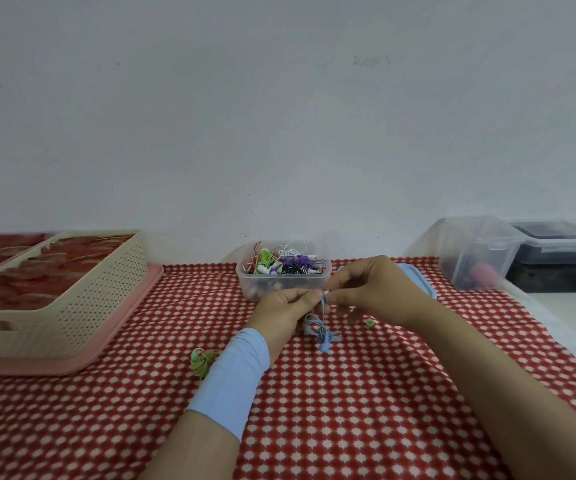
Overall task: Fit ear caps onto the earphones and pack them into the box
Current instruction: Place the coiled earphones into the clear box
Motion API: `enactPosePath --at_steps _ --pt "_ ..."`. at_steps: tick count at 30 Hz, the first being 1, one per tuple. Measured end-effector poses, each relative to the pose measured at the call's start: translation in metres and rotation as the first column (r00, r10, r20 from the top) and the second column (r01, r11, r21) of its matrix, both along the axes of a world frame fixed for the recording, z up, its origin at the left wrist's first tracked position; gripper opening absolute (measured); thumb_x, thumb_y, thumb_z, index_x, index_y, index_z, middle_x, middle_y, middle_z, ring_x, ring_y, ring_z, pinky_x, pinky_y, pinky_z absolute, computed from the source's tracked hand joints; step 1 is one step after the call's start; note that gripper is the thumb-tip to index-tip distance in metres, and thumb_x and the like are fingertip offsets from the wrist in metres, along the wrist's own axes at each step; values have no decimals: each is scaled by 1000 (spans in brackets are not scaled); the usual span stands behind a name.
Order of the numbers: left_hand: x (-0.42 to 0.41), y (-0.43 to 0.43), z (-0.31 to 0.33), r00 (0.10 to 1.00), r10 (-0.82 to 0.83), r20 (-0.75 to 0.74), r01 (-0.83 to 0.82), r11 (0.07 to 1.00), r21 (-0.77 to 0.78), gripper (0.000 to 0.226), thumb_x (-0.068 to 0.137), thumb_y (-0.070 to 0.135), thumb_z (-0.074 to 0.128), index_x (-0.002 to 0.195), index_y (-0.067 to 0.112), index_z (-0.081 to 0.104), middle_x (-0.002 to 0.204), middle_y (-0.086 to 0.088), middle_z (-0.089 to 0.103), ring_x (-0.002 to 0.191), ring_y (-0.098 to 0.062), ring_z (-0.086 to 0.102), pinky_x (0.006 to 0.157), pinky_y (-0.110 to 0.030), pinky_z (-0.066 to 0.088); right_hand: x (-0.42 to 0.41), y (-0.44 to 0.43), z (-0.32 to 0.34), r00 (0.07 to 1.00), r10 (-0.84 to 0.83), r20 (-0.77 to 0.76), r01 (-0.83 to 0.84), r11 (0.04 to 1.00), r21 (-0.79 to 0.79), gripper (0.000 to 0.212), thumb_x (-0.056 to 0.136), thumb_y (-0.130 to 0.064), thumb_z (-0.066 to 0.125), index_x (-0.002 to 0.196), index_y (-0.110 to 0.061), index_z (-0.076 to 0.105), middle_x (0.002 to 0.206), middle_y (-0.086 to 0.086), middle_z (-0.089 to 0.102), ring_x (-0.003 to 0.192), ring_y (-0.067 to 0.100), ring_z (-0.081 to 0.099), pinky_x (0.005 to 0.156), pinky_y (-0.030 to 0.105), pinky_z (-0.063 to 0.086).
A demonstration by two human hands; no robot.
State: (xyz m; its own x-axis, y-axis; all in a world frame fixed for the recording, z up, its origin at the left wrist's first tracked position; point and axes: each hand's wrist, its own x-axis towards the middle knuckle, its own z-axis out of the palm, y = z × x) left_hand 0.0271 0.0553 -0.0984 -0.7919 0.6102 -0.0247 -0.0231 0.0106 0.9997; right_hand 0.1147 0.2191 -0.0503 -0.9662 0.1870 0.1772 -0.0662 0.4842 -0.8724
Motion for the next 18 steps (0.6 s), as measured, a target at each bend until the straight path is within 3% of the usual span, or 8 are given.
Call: enactPosePath --at_steps 3,9,12,14,18 --pt "0 0 0 999 -7 53 6 1000 17 23 94 30 62 91 13 76 85 -3 75 83 -16 68 90 -37 55 0 -2 -1 999 8 -32 -7 999 31 8 85 -8 80 91 -13 82 76 3 78 67 21 74 65 40 64" --pt "0 0 1 996 -3 93 0 1000 26 23 94 29 62 97 10 75 85 -4 76 80 -14 69 84 -35 55 0 -3 -3 999 -7 -40 8 1000 27 6 86 -9 79 92 -11 82 80 8 78 73 31 73 66 44 64" --pt "-1 -2 2 992 -42 123 39 999 26 22 91 26 66 101 9 75 84 -3 73 80 -16 65 84 -35 54 0 -3 -1 1000 4 -13 -3 1000 24 9 83 -8 83 91 -10 82 81 7 78 67 20 71 63 37 64" --pt "-1 -4 1 994 -42 101 41 999 15 20 91 23 67 102 10 75 79 -3 69 78 -17 59 83 -34 53 0 -2 -1 1000 8 -6 -8 1000 18 10 81 -6 83 90 -9 81 80 9 78 65 16 70 62 35 63" --pt "1 -5 4 1000 -10 -22 9 999 -39 14 89 20 70 102 18 75 74 13 71 72 -3 62 73 -21 49 0 -3 -2 999 -1 -32 1 1000 6 11 80 -3 83 89 -9 81 76 6 77 63 14 70 59 32 62"
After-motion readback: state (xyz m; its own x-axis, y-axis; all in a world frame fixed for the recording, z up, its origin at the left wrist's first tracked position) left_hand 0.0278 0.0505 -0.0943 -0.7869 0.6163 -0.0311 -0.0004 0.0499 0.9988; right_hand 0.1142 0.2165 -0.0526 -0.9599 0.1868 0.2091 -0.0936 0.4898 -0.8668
